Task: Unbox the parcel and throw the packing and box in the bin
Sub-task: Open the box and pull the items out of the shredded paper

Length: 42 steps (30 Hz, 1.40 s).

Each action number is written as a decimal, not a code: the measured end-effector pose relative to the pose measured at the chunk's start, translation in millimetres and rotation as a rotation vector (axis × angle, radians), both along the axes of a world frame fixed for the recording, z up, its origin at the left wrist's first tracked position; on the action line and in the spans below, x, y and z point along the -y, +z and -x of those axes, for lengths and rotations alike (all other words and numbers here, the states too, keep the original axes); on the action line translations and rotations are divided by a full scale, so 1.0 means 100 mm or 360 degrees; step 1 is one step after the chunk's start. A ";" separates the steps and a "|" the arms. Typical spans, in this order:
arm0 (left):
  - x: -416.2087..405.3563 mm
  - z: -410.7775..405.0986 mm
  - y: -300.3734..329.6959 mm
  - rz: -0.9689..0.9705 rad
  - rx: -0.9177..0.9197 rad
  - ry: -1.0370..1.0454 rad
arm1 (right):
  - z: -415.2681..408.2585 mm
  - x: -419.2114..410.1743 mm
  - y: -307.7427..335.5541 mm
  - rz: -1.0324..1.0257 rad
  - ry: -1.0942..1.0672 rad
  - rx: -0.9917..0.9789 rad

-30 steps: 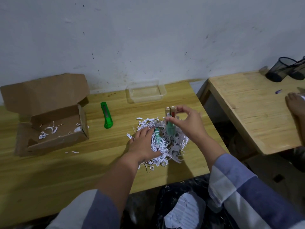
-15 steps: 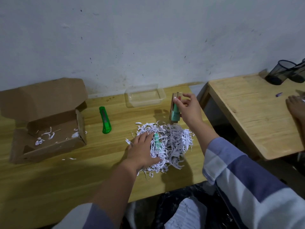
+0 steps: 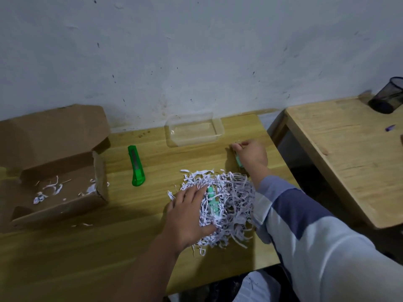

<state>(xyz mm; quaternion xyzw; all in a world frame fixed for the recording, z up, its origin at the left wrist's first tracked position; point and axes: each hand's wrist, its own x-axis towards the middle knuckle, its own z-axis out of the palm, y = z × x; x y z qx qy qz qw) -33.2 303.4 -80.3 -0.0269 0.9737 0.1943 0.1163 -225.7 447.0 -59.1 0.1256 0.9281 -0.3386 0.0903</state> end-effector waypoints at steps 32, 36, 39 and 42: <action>-0.06 -0.04 0.14 0.0019 0.0159 -0.0034 | -1.35 0.02 0.37 0.0181 0.0237 -0.0218; -0.07 -0.03 0.14 0.0032 0.0168 -0.0036 | -1.26 0.01 0.52 0.0703 0.0208 -0.0454; -0.07 -0.03 0.12 0.0038 0.0165 -0.0029 | -1.10 0.02 0.68 0.0797 0.0156 -0.0489; -0.07 -0.02 0.11 0.0029 0.0159 -0.0031 | -0.87 -0.01 0.78 0.0684 0.0223 -0.0484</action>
